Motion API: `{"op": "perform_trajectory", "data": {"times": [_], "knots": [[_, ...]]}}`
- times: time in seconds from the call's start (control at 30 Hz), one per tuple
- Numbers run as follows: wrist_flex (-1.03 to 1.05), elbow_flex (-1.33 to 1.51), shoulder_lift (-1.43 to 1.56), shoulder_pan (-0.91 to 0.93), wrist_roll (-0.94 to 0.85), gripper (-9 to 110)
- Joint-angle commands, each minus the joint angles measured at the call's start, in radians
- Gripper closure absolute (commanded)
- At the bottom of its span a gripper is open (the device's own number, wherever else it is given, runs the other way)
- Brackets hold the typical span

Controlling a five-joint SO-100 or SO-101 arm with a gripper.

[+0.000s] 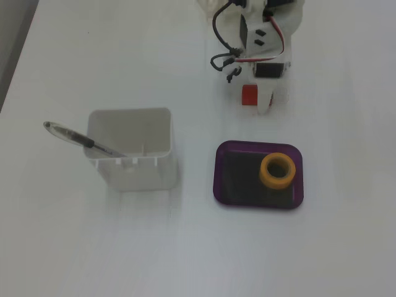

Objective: Pick up the red cube and place it in the box.

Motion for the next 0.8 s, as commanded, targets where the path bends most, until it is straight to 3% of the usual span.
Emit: {"op": "perform_trajectory", "data": {"times": [0.0, 0.23, 0.43, 0.77], "knots": [[-0.023, -0.026, -0.015, 0.032, -0.006, 81], [-0.015, -0.029, -0.026, 0.038, -0.008, 103], [0.015, -0.061, -0.006, 0.035, -0.009, 102], [0.117, -0.353, 0.163, 0.04, -0.11, 102]]}}
